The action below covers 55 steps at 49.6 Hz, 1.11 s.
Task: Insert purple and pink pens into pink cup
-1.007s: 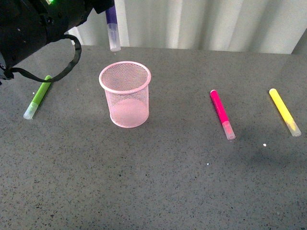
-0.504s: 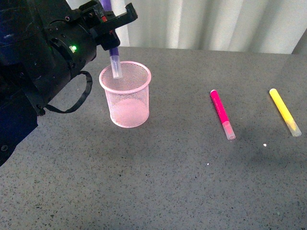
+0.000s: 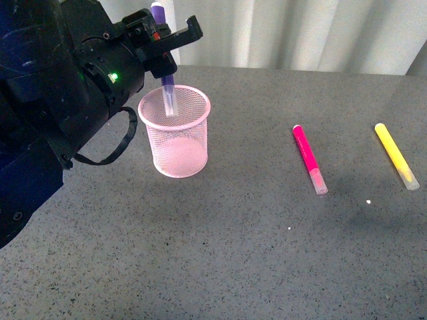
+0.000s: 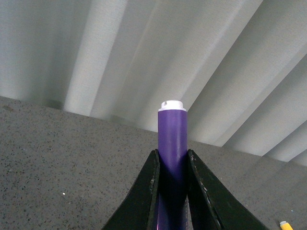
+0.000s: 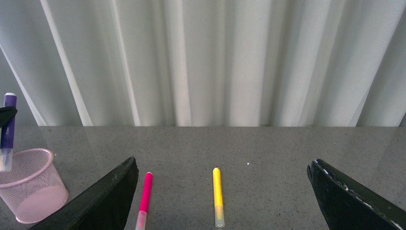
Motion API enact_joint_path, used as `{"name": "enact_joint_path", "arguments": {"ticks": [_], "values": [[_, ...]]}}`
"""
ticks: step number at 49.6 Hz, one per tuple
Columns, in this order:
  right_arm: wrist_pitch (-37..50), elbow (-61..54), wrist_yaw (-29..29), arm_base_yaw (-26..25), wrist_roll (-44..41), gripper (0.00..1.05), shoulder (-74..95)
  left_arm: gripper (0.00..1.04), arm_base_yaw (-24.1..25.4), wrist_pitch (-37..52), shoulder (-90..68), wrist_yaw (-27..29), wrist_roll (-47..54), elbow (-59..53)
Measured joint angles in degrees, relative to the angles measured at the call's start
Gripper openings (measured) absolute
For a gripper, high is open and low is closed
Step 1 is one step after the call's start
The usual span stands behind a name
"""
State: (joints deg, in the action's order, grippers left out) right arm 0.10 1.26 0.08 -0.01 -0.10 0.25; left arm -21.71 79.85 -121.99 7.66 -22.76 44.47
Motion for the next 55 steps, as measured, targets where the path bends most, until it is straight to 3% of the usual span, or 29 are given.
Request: {"name": "enact_joint_path", "arguments": {"ticks": [3,7,19,29,38,42,50,55], "values": [[0.0,0.0,0.0,0.0,0.0,0.98,0.0,0.13,-0.3,0.0,-0.8,0.2,0.0,0.3],[0.0,0.0,0.0,0.0,0.0,0.98,0.0,0.32,-0.7,-0.6,-1.1,-0.1,-0.3,0.8],[0.0,0.0,0.0,0.0,0.0,0.98,0.0,0.7,-0.3,-3.7,2.2,-1.4,-0.9,0.3],[0.0,0.0,0.0,0.0,0.0,0.98,0.0,1.0,1.7,-16.6,14.3,-6.3,4.3,-3.7],[0.0,0.0,0.0,0.0,0.0,0.98,0.0,0.98,7.3,-46.6,36.0,-8.1,11.7,-10.5],[0.0,0.0,0.0,0.0,0.0,0.98,0.0,0.98,8.7,-54.3,43.7,-7.7,12.6,-13.0],[0.0,0.0,-0.2,0.0,0.0,0.98,0.0,0.98,9.3,-55.3,47.2,-7.5,13.6,-13.4],[0.0,0.0,0.0,0.0,0.0,0.98,0.0,0.83,8.7,-38.2,44.9,1.8,18.2,-19.2]]}}
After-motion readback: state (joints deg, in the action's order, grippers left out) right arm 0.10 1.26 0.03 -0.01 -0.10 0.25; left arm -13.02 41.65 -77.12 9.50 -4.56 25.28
